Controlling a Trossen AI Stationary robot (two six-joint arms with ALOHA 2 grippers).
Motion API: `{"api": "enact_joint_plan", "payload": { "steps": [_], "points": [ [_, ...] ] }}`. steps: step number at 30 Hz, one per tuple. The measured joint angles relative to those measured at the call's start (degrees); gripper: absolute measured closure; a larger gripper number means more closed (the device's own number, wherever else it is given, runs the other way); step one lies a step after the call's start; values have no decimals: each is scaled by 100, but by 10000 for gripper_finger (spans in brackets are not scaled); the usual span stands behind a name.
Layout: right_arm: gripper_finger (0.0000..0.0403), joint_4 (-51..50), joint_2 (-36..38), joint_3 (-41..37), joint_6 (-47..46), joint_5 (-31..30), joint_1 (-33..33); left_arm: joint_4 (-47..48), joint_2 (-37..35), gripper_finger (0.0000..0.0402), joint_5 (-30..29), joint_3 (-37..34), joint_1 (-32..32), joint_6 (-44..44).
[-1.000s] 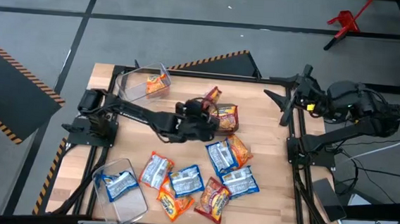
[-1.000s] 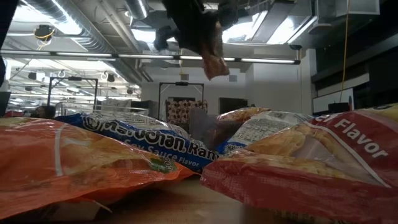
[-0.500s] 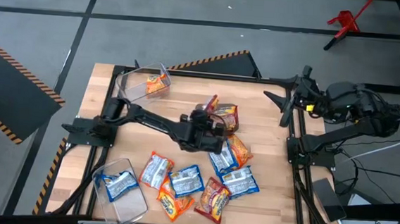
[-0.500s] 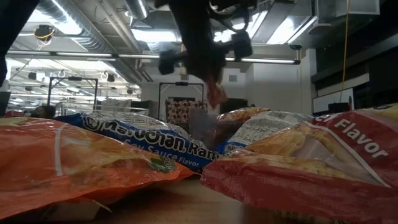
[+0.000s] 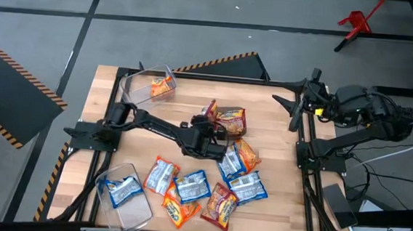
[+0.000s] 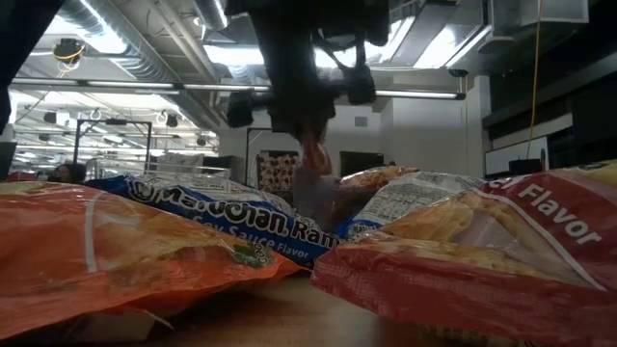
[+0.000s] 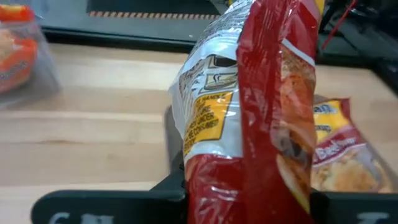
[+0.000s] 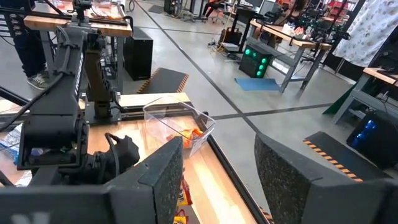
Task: Sort Maruchan noodles
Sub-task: Put the red noodle pack into the black bin
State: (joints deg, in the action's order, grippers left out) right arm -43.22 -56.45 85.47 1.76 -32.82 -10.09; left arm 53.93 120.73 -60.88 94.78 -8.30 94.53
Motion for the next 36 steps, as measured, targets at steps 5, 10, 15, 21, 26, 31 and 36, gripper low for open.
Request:
{"api": "enact_joint_plan", "payload": {
  "steps": [5,10,15,21,26,31,36],
  "points": [
    [221,-37,0,-2,0,2,0,-16,140,351,138,-11,29,132],
    [221,-36,0,-2,0,4,0,-48,235,350,392,-8,71,259],
    [221,-49,0,-2,0,4,0,-110,222,335,594,-11,146,284],
    [221,-242,-2,-2,-42,134,0,-104,223,300,814,-11,168,-23],
    [221,-545,-2,-2,-170,274,0,-83,223,269,792,-11,159,-338],
    [221,-1126,-3,-3,-447,595,0,34,169,237,718,-11,154,-426],
    [221,-1451,-24,-468,-935,1132,-2,158,-114,210,674,-9,154,-810]
  ]
}}
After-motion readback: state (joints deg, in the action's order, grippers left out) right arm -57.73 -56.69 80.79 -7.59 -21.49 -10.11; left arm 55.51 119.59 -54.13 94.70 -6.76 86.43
